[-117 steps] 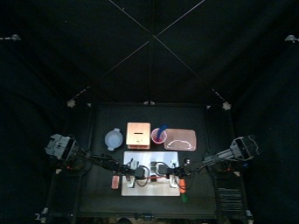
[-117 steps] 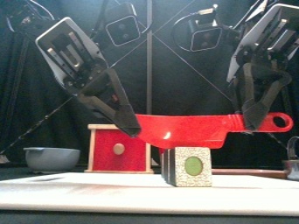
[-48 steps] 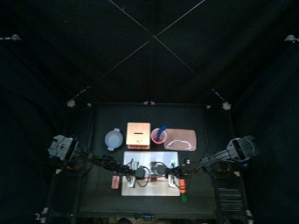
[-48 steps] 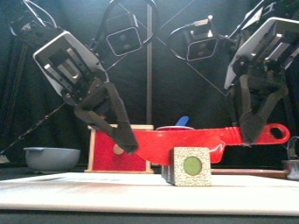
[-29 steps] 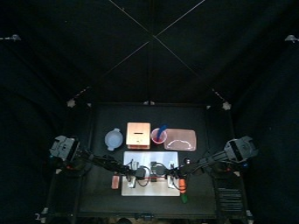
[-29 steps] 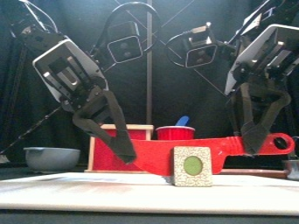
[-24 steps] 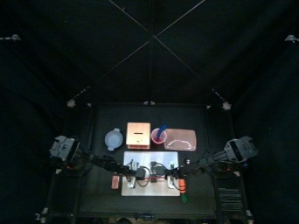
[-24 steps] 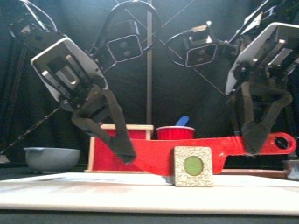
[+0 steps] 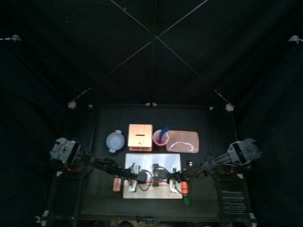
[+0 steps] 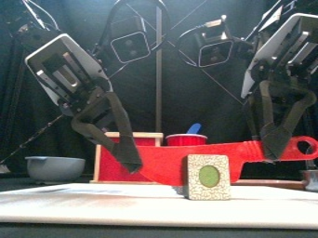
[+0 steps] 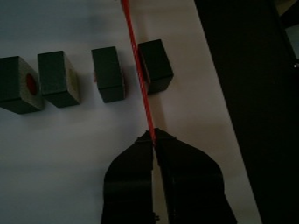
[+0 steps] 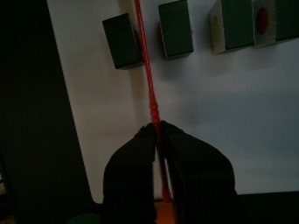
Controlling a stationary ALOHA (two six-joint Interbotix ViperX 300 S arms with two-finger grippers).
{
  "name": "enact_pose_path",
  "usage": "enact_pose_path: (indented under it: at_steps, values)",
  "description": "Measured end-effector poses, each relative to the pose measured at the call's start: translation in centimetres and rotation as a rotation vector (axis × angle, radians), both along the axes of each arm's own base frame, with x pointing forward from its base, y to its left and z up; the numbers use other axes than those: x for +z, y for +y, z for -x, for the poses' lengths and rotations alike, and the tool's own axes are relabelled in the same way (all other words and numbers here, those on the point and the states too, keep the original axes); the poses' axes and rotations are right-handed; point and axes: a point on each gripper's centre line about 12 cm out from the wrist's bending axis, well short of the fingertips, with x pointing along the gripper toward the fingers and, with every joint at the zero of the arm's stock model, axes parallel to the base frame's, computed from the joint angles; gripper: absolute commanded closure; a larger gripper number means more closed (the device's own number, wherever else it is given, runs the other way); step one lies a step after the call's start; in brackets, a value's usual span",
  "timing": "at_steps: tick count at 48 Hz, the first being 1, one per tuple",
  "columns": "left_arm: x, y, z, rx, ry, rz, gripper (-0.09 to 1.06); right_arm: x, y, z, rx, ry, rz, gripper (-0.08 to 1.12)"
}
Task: Place sushi on board then cut the sushi with the knife then place the pieces on the plate
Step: Cut the sushi into 4 pieces
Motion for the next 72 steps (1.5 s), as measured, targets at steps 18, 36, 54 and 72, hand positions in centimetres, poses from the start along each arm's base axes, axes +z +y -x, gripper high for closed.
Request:
enact_pose_path:
  at_steps: [18,36,54,72]
  values:
    - [3.6,-0.2,0.1,-0.019,-0.088,0.012,0.61,3.1,-0.1,0.1,0.004,-0.048,0.000,0.64]
    - [6.1,-0.2,0.3,-0.068,-0.163,-0.020,0.59,5.3,-0.5,0.0,0.024,-0.061,0.052,0.64]
    - [6.4,0.4,0.2,-0.056,-0.171,-0.021,0.36,5.5,-0.5,-0.2,0.034,-0.071,0.068,0.64]
    - [6.7,2.0,-0.2,-0.021,-0.183,-0.032,0.32,6.8,-0.8,-0.3,0.022,-0.110,0.058,0.64]
